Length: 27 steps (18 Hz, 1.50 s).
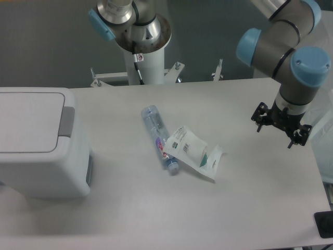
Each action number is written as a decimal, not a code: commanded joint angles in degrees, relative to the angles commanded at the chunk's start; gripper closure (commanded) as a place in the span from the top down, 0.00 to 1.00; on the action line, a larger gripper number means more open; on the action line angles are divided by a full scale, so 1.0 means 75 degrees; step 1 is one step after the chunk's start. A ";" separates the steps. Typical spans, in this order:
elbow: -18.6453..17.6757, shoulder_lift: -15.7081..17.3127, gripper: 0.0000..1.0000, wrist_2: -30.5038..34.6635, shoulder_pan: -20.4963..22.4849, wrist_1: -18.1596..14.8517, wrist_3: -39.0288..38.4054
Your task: Open the trash can
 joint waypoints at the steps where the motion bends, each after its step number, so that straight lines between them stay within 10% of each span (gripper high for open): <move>1: -0.0070 0.0000 1.00 -0.0012 -0.0035 0.0011 -0.0154; 11: -0.0117 0.0386 1.00 -0.0689 -0.0902 0.0012 -0.3233; 19: 0.0292 0.1581 1.00 -0.2343 -0.1908 -0.1546 -0.5121; 27: 0.0188 0.2237 1.00 -0.3515 -0.3011 -0.1594 -0.5966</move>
